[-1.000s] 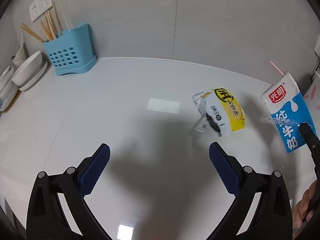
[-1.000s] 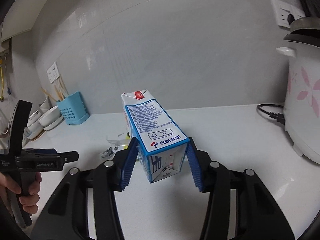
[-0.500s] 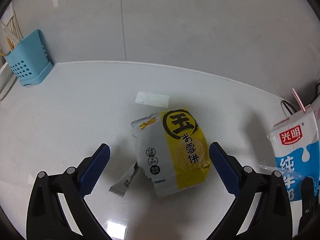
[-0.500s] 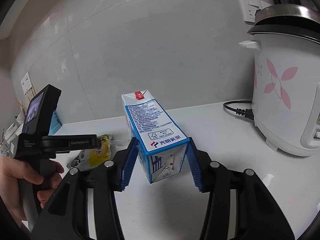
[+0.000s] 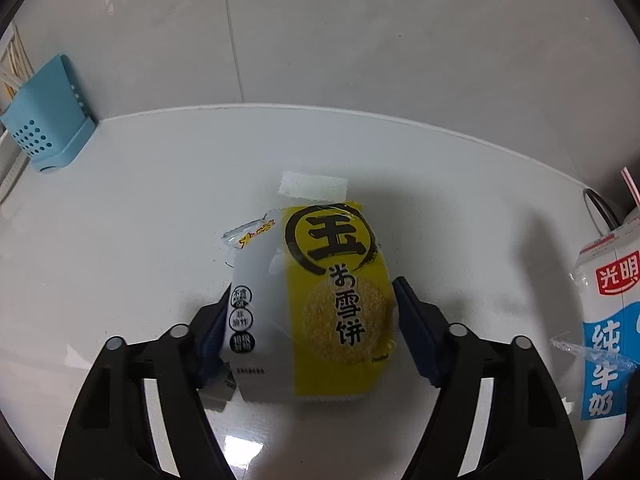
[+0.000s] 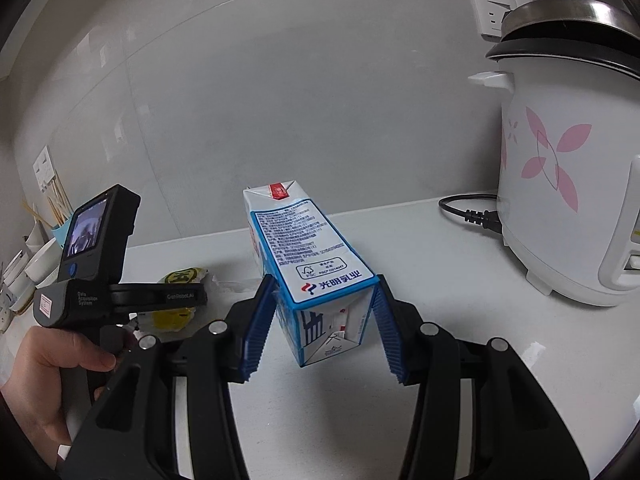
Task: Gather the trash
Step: 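Grasp the yellow snack packet with the left tool while the right tool holds the milk carton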
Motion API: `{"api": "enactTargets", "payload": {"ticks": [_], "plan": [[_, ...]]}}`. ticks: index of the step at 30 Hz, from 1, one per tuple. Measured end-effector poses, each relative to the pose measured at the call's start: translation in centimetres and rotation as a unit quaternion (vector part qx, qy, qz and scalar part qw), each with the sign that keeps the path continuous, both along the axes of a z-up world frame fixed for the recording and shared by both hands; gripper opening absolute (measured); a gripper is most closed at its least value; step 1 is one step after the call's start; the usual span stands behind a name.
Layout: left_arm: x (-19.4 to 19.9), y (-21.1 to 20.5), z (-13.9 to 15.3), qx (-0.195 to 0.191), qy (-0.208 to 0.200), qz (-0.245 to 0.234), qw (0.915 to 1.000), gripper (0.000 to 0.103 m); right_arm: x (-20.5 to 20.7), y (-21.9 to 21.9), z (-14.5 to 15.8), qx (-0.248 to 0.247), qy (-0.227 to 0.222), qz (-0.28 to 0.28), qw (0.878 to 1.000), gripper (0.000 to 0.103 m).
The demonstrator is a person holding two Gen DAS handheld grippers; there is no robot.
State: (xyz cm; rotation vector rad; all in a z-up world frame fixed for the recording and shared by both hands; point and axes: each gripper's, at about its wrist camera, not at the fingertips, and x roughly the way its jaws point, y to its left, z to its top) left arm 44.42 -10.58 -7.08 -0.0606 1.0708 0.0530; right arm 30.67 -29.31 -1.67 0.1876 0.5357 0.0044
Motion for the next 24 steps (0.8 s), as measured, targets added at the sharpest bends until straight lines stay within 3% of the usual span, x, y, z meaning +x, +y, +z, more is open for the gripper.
{"api": "enactTargets", "payload": {"ticks": [2,5,16,24], "plan": [[-0.4,0.1,0.2,-0.002,0.003,-0.004,1.0,0.047,0.0,-0.1,0.0,0.003,0.001,-0.001,1.0,0.046],[-1.3,0.2,0.5,-0.002,-0.002,-0.014,0.9999,0.039,0.0,-0.2,0.1,0.004,0.002,-0.003,1.0,0.046],[-6.9,1.8,3.7,0.003,-0.032,-0.023,0.9992,0.039,-0.4,0.0,0.4,0.003,-0.007,0.009,1.0,0.046],[-14.1,4.5,6.7,0.0,-0.045,-0.03,0.9985,0.039,-3.9,0.8,0.8,0.003,-0.014,0.018,1.0,0.046]]}}
